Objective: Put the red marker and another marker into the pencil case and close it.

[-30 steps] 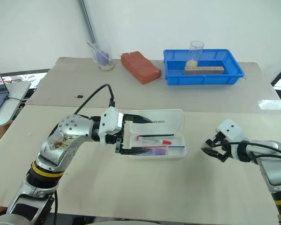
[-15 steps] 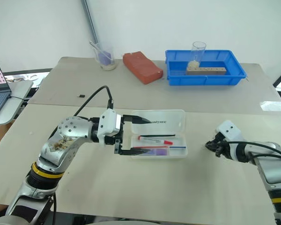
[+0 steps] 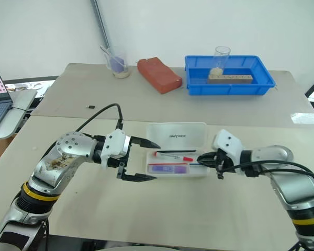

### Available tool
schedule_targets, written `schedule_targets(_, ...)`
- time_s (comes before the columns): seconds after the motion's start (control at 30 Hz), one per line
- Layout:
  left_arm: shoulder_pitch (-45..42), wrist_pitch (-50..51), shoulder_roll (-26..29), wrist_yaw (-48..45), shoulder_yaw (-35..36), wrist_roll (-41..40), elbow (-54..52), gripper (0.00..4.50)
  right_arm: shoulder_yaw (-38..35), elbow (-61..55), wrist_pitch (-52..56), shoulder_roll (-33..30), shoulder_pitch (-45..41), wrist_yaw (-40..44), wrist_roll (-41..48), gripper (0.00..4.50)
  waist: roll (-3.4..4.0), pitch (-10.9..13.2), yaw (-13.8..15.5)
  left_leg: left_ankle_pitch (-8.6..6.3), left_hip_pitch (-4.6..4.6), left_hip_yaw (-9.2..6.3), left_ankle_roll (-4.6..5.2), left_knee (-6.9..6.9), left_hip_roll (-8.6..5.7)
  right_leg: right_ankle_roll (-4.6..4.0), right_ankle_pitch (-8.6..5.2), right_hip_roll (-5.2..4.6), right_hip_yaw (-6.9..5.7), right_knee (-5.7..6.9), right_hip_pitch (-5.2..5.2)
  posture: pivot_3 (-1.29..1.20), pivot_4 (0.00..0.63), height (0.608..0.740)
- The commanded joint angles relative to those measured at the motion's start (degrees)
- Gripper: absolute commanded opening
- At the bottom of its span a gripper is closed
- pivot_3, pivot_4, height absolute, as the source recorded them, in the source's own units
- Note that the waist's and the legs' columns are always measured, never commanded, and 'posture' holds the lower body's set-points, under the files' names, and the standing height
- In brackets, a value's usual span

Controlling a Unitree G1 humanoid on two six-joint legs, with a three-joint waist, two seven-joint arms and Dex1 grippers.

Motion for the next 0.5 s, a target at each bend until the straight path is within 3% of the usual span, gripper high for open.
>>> schedule_targets(0.03,-0.96,1.37,0.22,0.77,0.38,-1.06,-2.92,4.5,2.1,1.78,-1.67,1.06,-1.99,1.3,-1.17,0.26,0.0,0.0,-0.08,0.0,0.0,0.0,0.0,0.0,0.0,-0.05,0.03,0.0,0.0,0.0,0.0,0.0,0.15,0.74)
schedule_targets(0.33,-0.34,3.7,0.44,2.5,0.63,-1.39,-4.85,4.5,3.77,4.65,-6.01,-0.19,-0.98,4.29,-4.51,0.26,-0.01,0.01,-0.18,0.0,-0.01,0.0,0.0,-0.01,0.01,-0.11,0.06,0.02,0.0,0.02,-0.03,0.0,0.15,0.74)
schedule_targets(0.4,-0.38,3.9,0.38,2.63,0.57,-1.48,-4.88,4.5,3.69,5.06,-6.13,0.04,-1.1,4.58,-4.5,1.28,-0.02,0.01,-0.2,0.0,-0.01,0.0,0.0,-0.01,0.01,-0.11,0.06,0.02,0.0,0.02,-0.03,0.0,0.15,0.74)
schedule_targets(0.5,-0.47,3.93,0.37,2.66,0.44,-1.46,-4.82,4.5,3.43,5.28,-6.1,0.54,-1.25,4.22,-4.52,2.2,-0.02,0.01,-0.21,0.0,-0.01,0.0,0.0,-0.01,0.01,-0.12,0.06,0.02,0.0,0.02,-0.03,0.0,0.15,0.74)
